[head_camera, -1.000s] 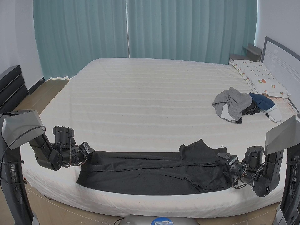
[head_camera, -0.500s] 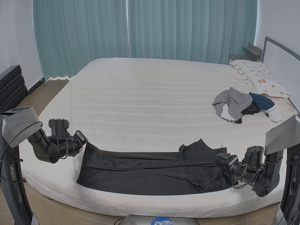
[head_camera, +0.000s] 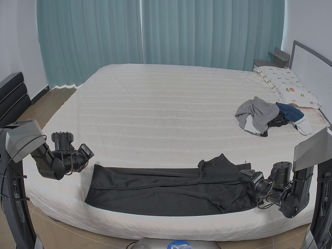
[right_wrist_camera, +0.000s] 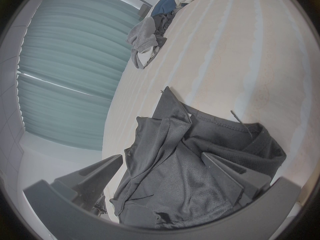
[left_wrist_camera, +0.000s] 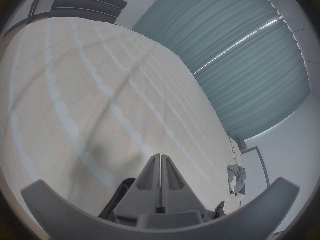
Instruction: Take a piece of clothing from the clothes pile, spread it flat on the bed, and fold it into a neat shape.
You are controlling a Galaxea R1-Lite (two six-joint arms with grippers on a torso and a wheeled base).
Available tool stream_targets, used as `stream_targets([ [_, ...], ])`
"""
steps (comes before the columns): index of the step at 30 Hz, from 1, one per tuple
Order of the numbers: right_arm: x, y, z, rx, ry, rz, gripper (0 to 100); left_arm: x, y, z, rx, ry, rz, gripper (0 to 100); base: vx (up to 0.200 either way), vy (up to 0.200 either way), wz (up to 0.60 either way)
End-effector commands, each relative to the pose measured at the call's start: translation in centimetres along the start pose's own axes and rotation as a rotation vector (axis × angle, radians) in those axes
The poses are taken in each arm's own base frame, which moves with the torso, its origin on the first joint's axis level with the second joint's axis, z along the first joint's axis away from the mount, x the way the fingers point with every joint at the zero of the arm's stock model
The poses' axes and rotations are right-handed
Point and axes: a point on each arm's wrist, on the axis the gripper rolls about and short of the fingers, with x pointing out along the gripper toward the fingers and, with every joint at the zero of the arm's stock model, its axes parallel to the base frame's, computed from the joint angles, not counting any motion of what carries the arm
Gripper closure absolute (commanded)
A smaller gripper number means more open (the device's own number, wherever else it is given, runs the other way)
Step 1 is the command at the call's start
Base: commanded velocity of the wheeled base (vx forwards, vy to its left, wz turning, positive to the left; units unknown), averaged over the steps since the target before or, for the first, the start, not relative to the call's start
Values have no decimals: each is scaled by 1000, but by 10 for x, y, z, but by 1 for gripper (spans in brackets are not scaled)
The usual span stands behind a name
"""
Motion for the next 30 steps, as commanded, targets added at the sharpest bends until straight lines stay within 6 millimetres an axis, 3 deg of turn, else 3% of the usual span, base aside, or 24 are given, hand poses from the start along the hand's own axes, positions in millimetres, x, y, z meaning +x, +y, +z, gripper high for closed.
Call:
stream_targets([
  [1,0,1,0,-1,-5,14,0,-16,4,-7,-2,31,13,100,0,0,0],
  [7,0,1,0,-1,-5,14,0,-51,-3,-10,27,78,-25,100,0,0,0],
  [8,0,1,0,-1,-5,14,0,-64,-7,-10,45,73,-32,0,0,0,0],
  [12,0,2,0,-2,-2,15,0,-93,-24,-28,77,101,-59,0,0,0,0],
  [18,0,2,-2,-3,3,17,0,-96,-36,-53,105,121,-5,0,0,0,0],
  [23,0,3,-5,-9,12,19,0,-95,-18,-81,47,168,116,0,0,0,0],
  [30,-3,2,-6,-12,15,13,0,-100,-11,-92,0,201,152,0,0,0,0],
])
